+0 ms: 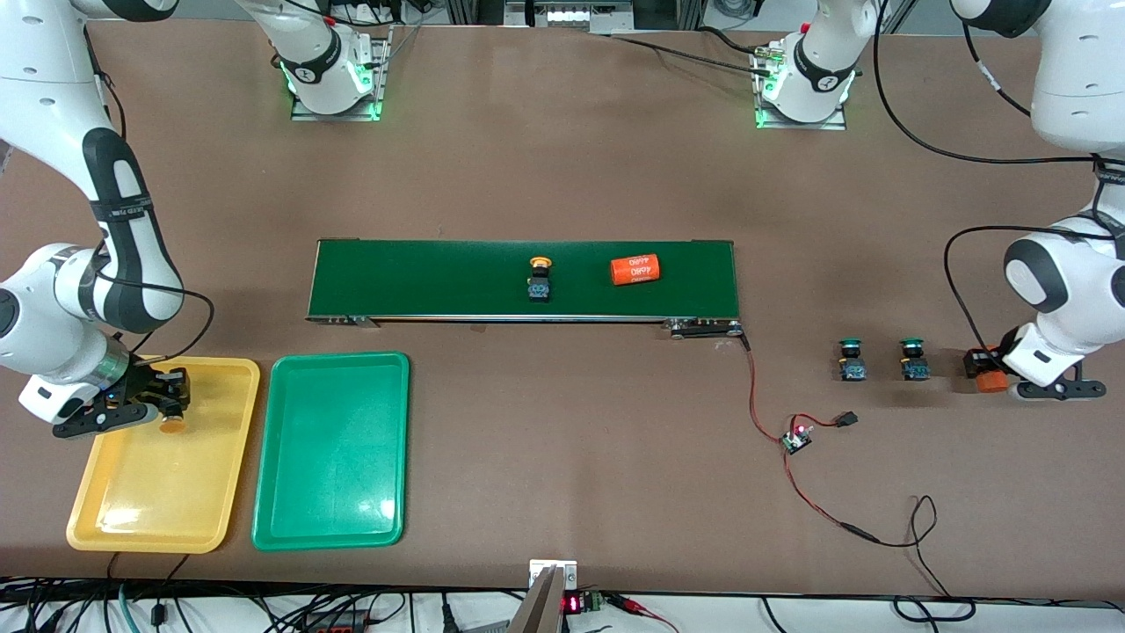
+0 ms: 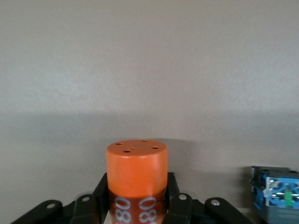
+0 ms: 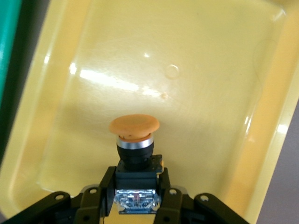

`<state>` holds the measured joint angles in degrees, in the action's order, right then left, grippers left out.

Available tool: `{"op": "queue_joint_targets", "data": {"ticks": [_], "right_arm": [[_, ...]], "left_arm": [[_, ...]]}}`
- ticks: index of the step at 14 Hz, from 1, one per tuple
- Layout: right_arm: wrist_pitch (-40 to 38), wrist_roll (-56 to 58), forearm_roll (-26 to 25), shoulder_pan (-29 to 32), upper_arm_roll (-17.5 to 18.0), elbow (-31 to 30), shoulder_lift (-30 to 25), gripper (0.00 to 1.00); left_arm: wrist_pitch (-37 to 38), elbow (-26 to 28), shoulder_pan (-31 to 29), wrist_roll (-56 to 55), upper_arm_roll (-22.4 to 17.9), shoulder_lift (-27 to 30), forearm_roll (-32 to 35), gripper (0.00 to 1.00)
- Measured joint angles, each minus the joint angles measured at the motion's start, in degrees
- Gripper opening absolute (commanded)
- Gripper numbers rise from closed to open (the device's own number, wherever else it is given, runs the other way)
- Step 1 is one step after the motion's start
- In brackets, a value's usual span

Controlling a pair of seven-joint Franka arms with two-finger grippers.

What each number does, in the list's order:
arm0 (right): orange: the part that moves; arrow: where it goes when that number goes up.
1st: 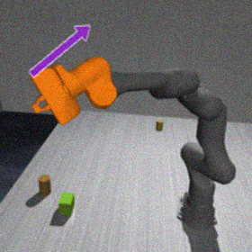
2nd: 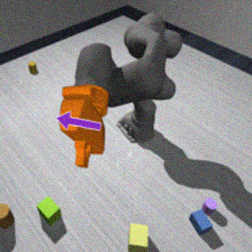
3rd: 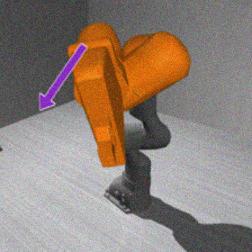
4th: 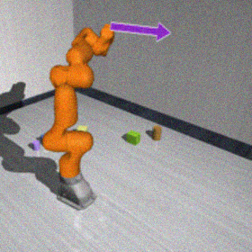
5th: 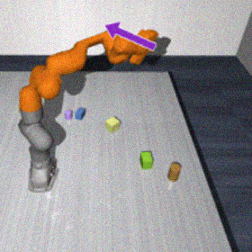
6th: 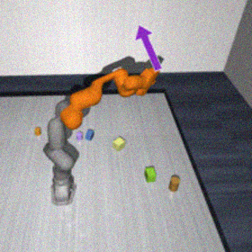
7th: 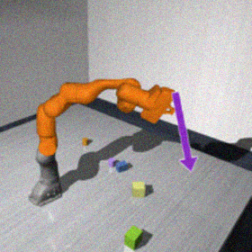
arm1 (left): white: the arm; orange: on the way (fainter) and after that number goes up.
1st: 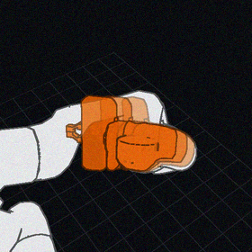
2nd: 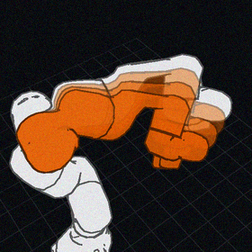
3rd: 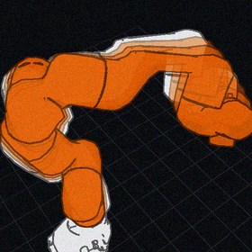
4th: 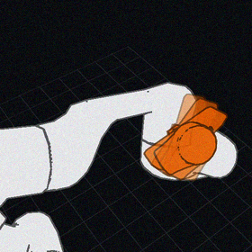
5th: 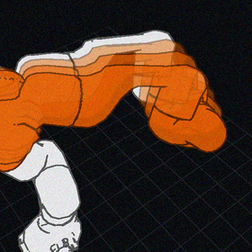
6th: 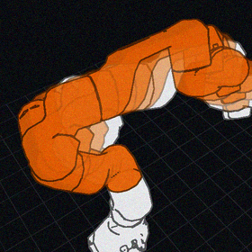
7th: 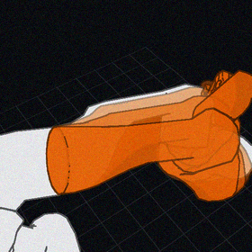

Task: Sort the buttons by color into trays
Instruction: 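Drop the yellow button in the yellow tray while the left gripper grasps a cylinder, then place the cylinder on the belt while the right gripper grasps a button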

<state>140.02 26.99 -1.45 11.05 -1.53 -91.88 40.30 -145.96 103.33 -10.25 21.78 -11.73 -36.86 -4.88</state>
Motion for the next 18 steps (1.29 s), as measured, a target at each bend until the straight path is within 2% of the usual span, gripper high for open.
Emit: {"op": "queue_joint_targets", "data": {"ticks": [1, 3, 4, 6, 7, 9, 12, 15, 18], "right_arm": [[0.1, 0.1, 0.0, 0.3, 0.0, 0.1, 0.2, 0.36], [0.1, 0.2, 0.0, 0.6, 0.0, 0.2, 0.5, 0.57], [0.1, 0.2, 0.0, 0.8, 0.0, 0.2, 0.6, 0.82], [0.1, 0.2, 0.0, 1.2, 0.0, 0.2, 0.8, 0.98], [0.1, 0.3, 0.0, 1.3, 0.0, 0.2, 0.8, 1.00], [0.1, 0.3, 0.0, 1.4, 0.1, 0.6, 0.6, 1.00], [-4.0, -0.4, 0.0, 0.7, 1.2, 0.7, -1.5, 1.00], [-12.8, -10.8, 0.1, -3.9, 2.2, -2.1, -7.9, 1.00], [-16.5, -20.3, 1.8, -10.4, 3.0, -9.7, -16.9, 1.00]], "left_arm": [[2.9, -1.1, 0.1, 0.0, 0.1, 0.6, 0.0, 0.10], [13.6, -4.6, 0.3, 1.4, 0.3, 2.1, 0.0, 0.10], [20.7, -7.3, 0.5, 3.3, 0.6, 2.8, 0.0, 0.10], [34.1, -13.2, 0.8, 6.4, 1.9, 3.7, 0.0, 0.10], [38.8, -15.2, 0.8, 7.3, 2.9, 4.0, 0.0, 0.10], [43.8, -16.6, 0.8, 9.0, 6.9, 4.1, 0.0, 0.11], [44.6, -16.6, 1.0, 18.1, 14.5, 4.1, 0.0, 0.10], [44.6, -16.6, 1.0, 27.4, 21.5, 4.1, 0.0, 0.08], [44.6, -16.6, 1.2, 33.1, 29.9, 4.0, 0.9, 0.05]]}}
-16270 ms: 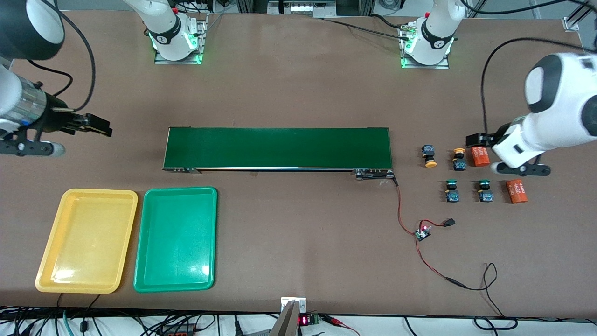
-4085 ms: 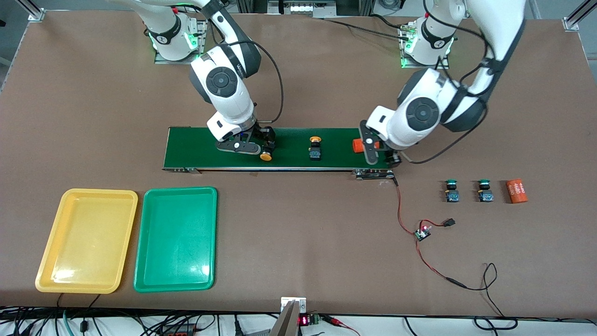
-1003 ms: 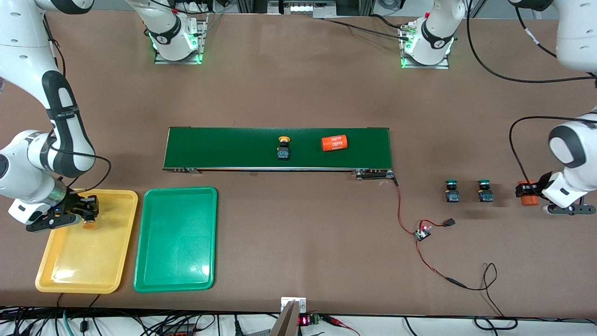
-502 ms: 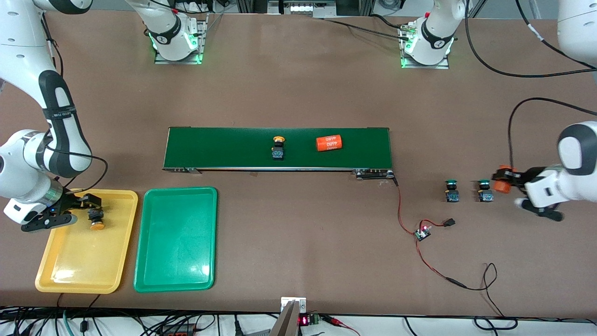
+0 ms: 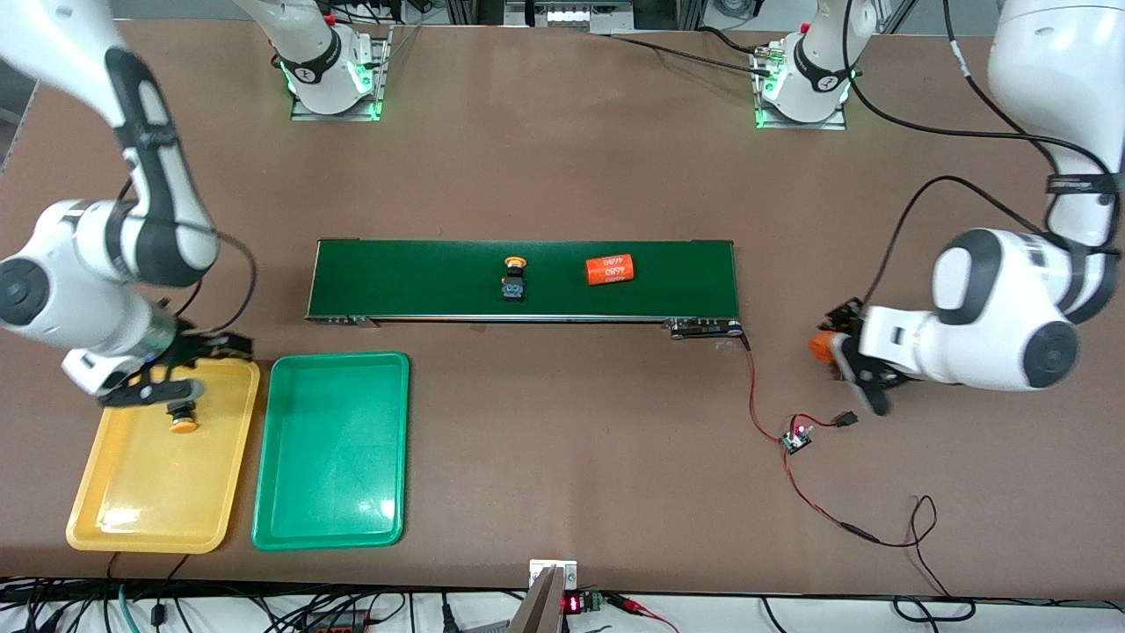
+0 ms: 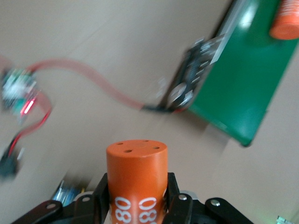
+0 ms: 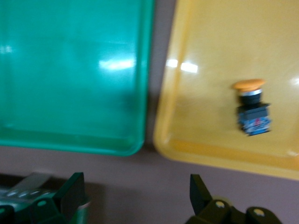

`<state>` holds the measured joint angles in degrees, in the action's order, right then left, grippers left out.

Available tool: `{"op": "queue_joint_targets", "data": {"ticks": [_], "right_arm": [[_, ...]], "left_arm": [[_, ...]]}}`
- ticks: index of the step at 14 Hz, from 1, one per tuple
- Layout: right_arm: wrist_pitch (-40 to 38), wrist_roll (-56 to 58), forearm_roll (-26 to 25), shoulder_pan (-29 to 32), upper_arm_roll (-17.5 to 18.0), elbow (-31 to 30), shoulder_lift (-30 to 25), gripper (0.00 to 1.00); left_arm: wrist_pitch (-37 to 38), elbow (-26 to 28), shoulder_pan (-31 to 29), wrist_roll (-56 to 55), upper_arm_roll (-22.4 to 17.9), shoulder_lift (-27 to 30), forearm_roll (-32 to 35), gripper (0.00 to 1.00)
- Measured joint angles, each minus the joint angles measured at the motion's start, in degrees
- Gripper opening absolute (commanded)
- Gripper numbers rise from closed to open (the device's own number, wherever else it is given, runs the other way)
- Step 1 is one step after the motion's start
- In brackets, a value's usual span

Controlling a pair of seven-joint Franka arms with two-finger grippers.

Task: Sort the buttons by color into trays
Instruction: 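Place the cylinder on the belt while the right gripper grasps a button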

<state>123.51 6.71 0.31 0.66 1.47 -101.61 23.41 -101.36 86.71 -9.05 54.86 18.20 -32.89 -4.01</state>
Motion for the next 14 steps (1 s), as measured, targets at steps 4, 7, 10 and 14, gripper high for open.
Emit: {"op": "queue_joint_targets", "data": {"ticks": [4, 7, 10, 14], "right_arm": [[5.0, -12.5, 2.8, -5.3, 5.3, -12.5, -9.2, 1.00], [7.3, -25.8, 2.8, -12.7, 7.0, -15.4, -10.5, 1.00], [8.9, -33.3, 2.8, -18.0, 7.7, -16.1, -10.3, 1.00], [12.7, -38.5, 2.7, -22.0, 7.9, -16.6, -7.6, 1.00]], "left_arm": [[-0.4, 1.4, 0.9, 0.8, 12.7, -0.3, 7.5, 0.02], [-5.9, 7.6, 1.4, 0.8, 15.8, -0.5, 8.4, 0.01], [-14.9, 15.9, 1.2, 0.8, 16.7, -0.6, 8.4, 0.01], [-20.4, 21.0, 0.6, 0.3, 18.4, -0.3, 8.4, 0.99]]}}
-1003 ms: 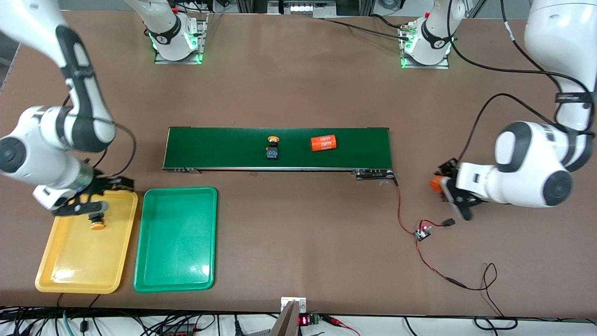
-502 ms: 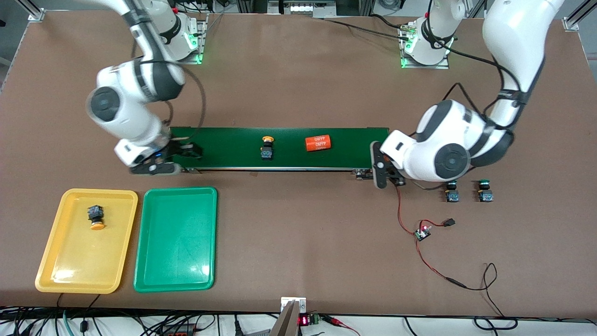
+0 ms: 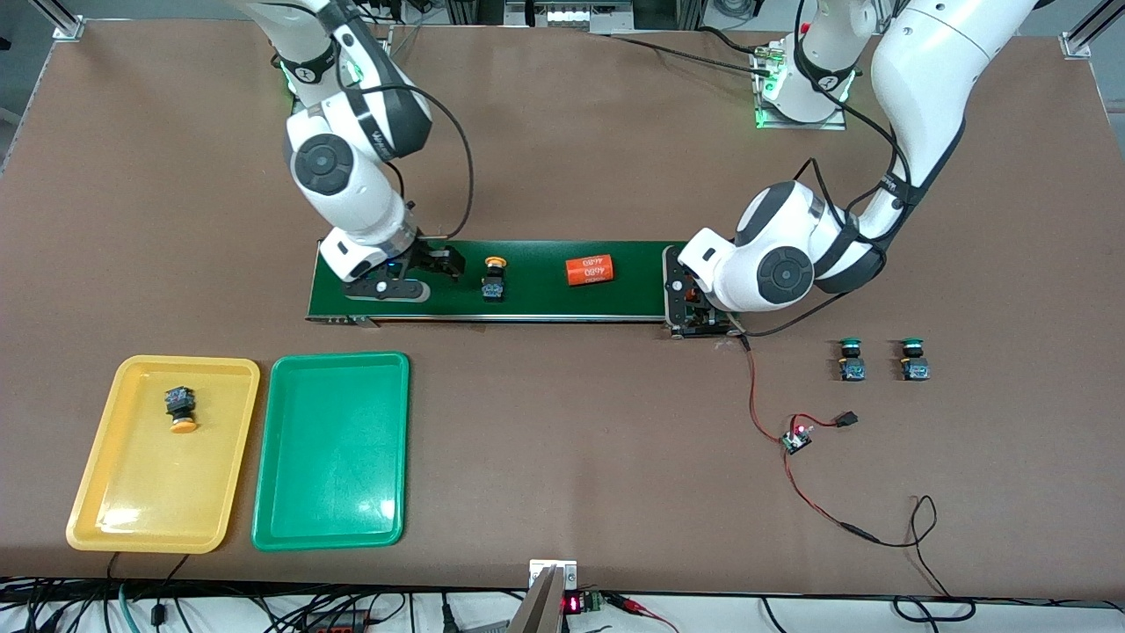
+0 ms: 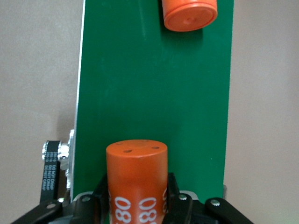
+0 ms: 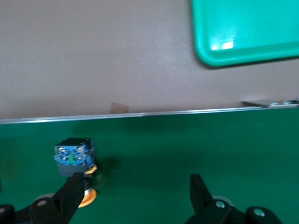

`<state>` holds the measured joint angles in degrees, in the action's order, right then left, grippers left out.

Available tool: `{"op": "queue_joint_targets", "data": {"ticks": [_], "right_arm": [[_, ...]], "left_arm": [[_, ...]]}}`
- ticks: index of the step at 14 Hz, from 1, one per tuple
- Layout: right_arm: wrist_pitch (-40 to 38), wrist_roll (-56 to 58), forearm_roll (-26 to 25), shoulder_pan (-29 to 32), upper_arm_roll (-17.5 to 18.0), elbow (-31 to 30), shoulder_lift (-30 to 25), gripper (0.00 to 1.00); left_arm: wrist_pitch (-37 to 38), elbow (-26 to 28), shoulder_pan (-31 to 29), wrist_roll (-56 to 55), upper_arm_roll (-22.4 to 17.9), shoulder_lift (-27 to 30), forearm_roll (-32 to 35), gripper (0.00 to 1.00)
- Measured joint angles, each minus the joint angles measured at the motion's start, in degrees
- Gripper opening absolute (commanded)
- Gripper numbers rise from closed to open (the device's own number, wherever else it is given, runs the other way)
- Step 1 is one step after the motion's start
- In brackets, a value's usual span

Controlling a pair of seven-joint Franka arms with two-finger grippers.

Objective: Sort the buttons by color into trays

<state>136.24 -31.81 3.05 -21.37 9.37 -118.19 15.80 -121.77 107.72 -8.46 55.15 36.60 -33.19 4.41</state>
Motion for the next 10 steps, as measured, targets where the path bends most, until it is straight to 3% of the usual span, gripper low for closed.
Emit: {"op": "queue_joint_targets", "data": {"ticks": [6, 10], "right_arm": [[4.1, -2.0, -0.1, -4.1, 0.1, -0.1, 5.0, 1.00], [4.5, -2.0, -0.2, -4.4, 0.1, -0.1, 5.3, 1.00]], "left_arm": [[1.5, -0.1, -1.4, -0.1, 0.4, 1.5, 0.0, 1.00], [7.5, -5.2, -3.4, -1.0, 0.3, 5.3, 0.0, 1.00]]}}
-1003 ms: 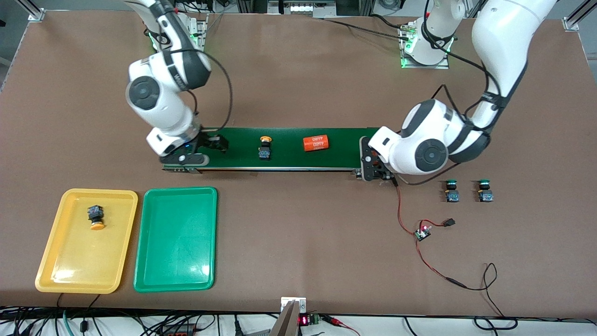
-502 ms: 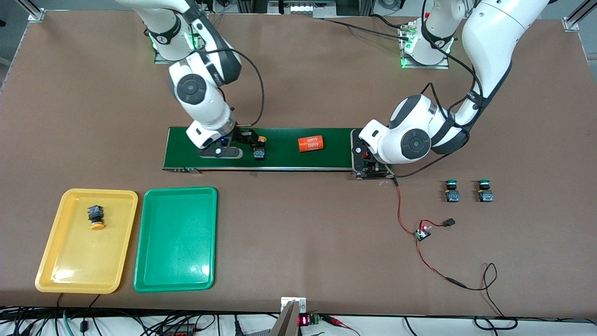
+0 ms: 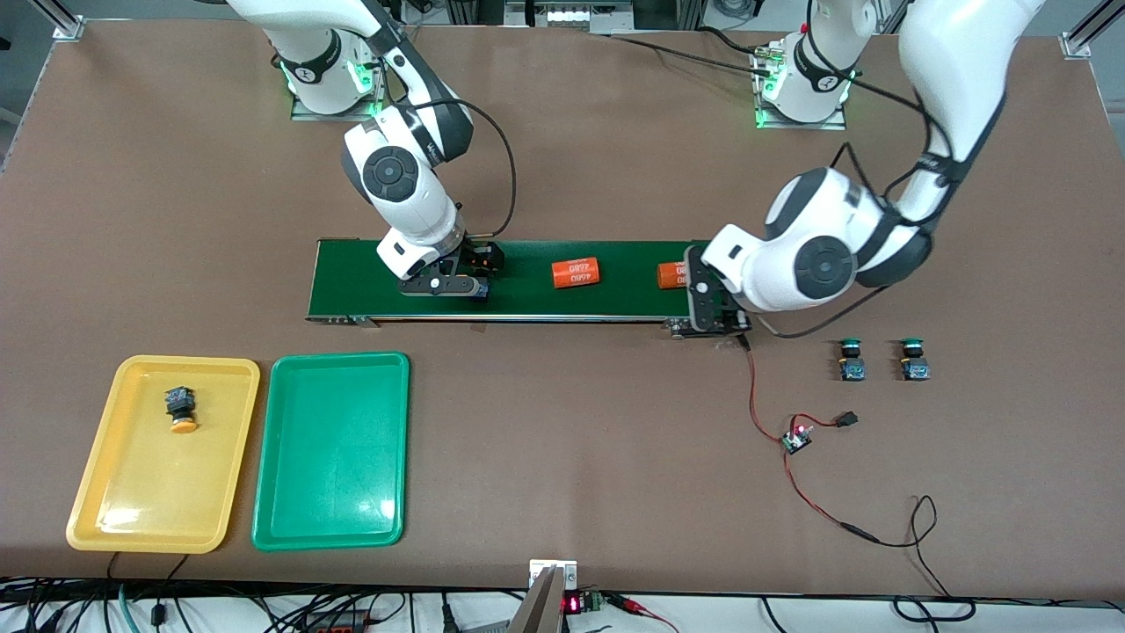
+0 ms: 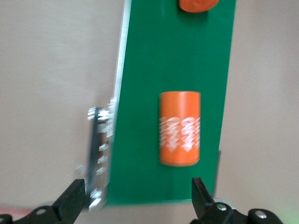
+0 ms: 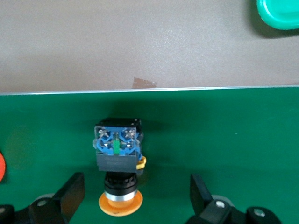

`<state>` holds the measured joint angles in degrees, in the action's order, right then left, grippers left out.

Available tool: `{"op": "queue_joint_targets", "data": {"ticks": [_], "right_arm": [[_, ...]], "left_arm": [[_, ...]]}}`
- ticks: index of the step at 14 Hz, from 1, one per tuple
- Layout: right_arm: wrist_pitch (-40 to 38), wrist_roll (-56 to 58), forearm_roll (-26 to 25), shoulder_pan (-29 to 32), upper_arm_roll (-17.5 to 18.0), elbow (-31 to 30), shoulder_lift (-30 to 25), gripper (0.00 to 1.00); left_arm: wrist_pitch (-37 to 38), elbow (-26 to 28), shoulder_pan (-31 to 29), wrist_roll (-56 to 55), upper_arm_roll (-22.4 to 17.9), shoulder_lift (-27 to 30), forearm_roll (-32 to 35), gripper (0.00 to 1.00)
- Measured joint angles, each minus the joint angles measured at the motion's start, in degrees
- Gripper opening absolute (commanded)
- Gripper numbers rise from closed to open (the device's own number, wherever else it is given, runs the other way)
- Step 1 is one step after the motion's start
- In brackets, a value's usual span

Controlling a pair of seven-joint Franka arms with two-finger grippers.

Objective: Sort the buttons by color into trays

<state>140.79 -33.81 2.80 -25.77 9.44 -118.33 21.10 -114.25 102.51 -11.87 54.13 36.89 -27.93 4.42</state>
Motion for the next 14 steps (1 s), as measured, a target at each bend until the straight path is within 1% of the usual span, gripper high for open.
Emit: {"op": "queue_joint_targets", "data": {"ticks": [1, 2, 4, 5, 6, 8, 11, 12, 14], "right_arm": [[0.7, 0.0, -0.3, -0.1, 0.0, 0.0, 0.6, 0.95], [1.4, 0.0, -0.5, -0.3, 0.0, 0.0, 1.4, 0.80], [2.7, 0.0, -1.5, -0.4, 0.0, 0.0, 3.1, 0.29], [2.8, 0.0, -2.1, -0.4, -0.1, 0.0, 3.4, 0.14], [2.8, 0.0, -2.2, -0.3, -0.3, 0.0, 3.2, 0.09], [1.5, 0.0, -2.2, 0.4, -0.6, 0.9, 2.4, 0.06], [-7.0, 0.5, -2.4, 2.8, -0.9, 5.9, 0.7, 0.06], [-10.4, 1.6, -2.4, 3.8, -1.1, 8.3, 0.1, 0.06], [-15.6, 5.9, -2.5, 7.1, -1.8, 12.8, -0.6, 0.06]], "left_arm": [[1.1, -2.2, -0.5, -1.6, -0.5, 0.8, 0.0, 1.00], [1.8, -4.1, -0.8, -4.0, -1.5, 1.4, 0.0, 1.00], [2.5, -6.2, -1.2, -10.5, -4.1, 2.5, 0.0, 1.00], [2.5, -6.4, -1.3, -14.0, -5.5, 2.7, 0.0, 1.00], [2.5, -6.4, -1.3, -18.1, -7.2, 2.8, 0.0, 1.00], [2.5, -6.4, -1.3, -27.8, -10.8, 2.7, 0.0, 1.00], [1.8, -6.4, -1.2, -45.4, -16.2, 2.6, 0.0, 1.00], [1.4, -6.4, -1.2, -49.3, -17.9, 2.6, 0.0, 1.00], [-0.7, -5.7, -1.1, -52.7, -21.5, 1.7, 0.0, 1.00]]}}
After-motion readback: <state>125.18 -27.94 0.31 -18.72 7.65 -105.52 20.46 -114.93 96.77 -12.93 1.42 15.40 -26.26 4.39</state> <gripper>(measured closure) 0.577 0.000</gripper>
